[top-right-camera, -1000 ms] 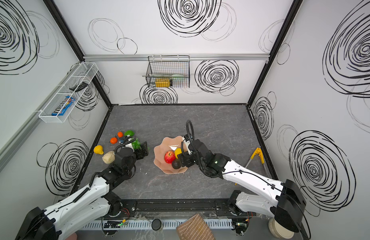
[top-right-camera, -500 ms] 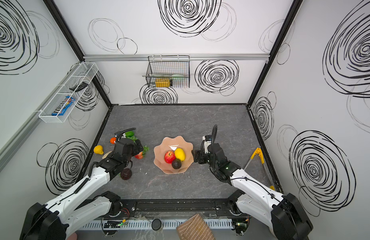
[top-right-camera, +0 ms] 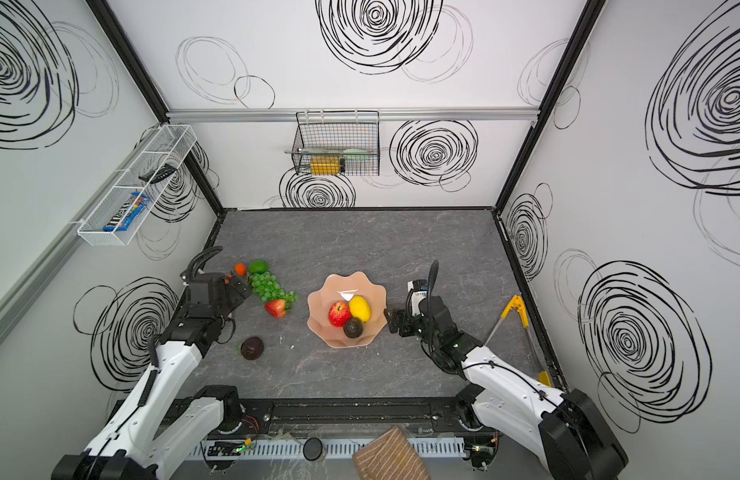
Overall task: Place and organize the fake fruits in the fruit bowl
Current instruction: 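Raise the right gripper from the bowl while the left gripper moves toward the cream pear, then lower the left gripper over the cream pear beside the grapes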
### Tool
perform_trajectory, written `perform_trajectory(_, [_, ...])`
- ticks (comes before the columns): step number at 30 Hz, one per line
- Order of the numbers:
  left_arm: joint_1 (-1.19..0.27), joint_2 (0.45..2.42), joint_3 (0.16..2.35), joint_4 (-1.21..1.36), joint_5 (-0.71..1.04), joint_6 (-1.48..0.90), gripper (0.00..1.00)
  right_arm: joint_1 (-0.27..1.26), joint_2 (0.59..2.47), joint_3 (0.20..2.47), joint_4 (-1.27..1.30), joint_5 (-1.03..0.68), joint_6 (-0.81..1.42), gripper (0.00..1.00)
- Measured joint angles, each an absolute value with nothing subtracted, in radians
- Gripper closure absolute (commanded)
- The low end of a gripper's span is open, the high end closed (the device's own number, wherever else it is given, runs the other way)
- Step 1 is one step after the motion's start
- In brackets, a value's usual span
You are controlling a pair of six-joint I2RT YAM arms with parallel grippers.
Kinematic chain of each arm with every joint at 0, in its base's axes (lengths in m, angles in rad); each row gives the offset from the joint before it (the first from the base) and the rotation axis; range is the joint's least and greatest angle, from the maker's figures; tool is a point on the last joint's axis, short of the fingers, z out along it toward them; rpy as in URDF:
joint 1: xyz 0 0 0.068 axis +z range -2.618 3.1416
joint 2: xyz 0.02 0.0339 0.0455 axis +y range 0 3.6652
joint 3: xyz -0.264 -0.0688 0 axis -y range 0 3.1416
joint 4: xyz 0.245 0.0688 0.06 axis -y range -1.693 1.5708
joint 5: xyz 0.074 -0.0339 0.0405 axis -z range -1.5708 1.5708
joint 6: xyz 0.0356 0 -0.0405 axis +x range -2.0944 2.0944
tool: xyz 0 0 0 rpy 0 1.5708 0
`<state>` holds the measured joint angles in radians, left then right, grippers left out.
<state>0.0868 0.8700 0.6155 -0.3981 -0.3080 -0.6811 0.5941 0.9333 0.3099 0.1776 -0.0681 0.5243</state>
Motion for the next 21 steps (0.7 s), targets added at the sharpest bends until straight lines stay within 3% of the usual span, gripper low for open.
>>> perform_trajectory(7, [0.308,0.957,0.616,-0.447,-0.213,-0.650,0.01,0.614,0.877,0.310,0.175,-0.048,0.527,0.15])
perform_trajectory(21, [0.335,1.206,0.616,-0.382,-0.117,-0.614,0.05,0.643,0.849,0.310,0.172,-0.020,0.527,0.14])
